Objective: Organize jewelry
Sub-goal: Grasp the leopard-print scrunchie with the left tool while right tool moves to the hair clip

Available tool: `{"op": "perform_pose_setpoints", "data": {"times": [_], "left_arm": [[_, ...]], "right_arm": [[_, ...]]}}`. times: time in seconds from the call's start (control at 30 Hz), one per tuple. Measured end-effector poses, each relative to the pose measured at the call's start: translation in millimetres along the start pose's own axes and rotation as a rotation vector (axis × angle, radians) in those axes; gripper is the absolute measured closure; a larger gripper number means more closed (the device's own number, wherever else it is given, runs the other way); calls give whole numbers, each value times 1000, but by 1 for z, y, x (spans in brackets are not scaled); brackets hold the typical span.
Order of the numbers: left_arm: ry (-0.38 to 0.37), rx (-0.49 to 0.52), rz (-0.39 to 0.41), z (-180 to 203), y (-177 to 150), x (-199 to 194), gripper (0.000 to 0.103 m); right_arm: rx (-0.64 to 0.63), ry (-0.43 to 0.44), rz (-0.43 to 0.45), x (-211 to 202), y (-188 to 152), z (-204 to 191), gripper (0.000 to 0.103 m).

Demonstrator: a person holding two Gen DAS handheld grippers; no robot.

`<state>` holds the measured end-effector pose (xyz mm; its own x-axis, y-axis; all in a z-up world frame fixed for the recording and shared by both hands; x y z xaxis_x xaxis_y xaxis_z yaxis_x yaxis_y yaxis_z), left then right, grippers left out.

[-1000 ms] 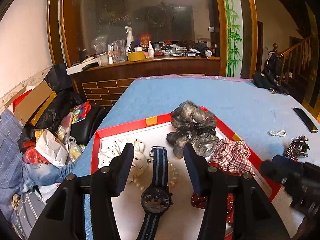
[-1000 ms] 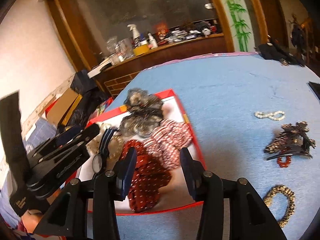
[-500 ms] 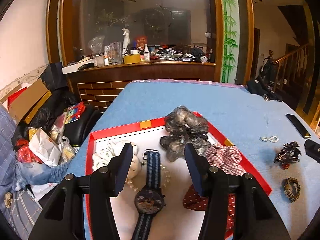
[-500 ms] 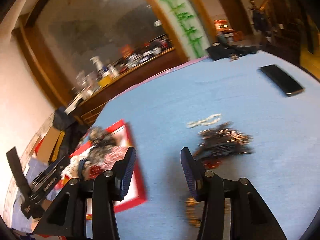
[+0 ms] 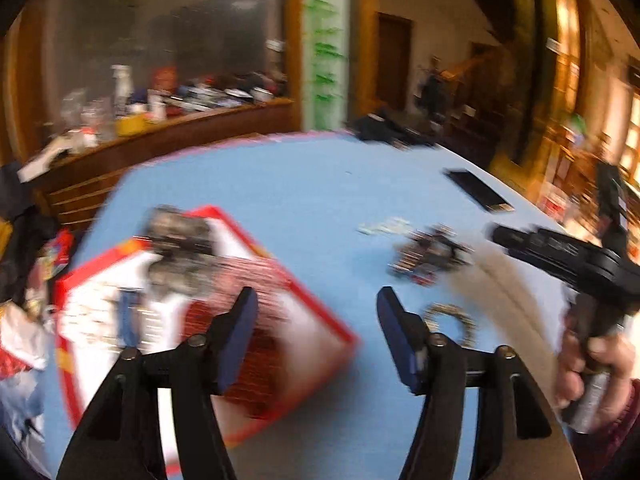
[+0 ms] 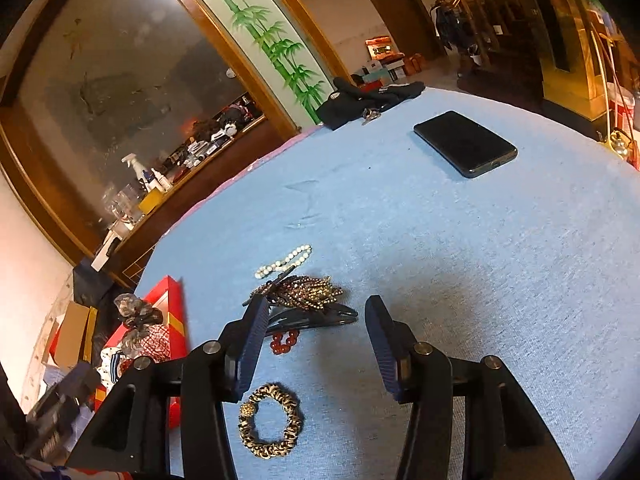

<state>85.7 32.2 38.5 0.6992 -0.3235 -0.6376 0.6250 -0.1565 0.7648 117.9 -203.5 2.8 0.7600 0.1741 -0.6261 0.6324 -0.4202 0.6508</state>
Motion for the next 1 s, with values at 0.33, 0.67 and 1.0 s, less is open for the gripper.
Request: {"op": "perform_pose_setpoints", "data": {"times": [0.33, 0.67, 1.0], "left_arm": [[-134, 76, -192, 90, -24, 66, 31], [-120, 47, -257, 96, -37, 105, 84], [-107, -19, -126, 66, -13, 81, 95]], "right_arm": [[61, 20, 27, -9, 5, 13, 48], [81, 42, 24, -13, 7, 14, 47], [80, 48, -52, 4, -1, 9, 35]]}}
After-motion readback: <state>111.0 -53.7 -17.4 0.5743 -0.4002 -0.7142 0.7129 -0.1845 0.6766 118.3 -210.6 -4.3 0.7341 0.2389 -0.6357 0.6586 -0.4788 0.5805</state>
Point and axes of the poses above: each gripper's, at about its wrist camera, not at the fingertips, and x roughly the way its jaws point, z to its right, y to its top, the point moved 6 cm from there along x, roughly the way its jaws point, and after that the axes turned 7 degrees about -y, right-handed, at the moved point
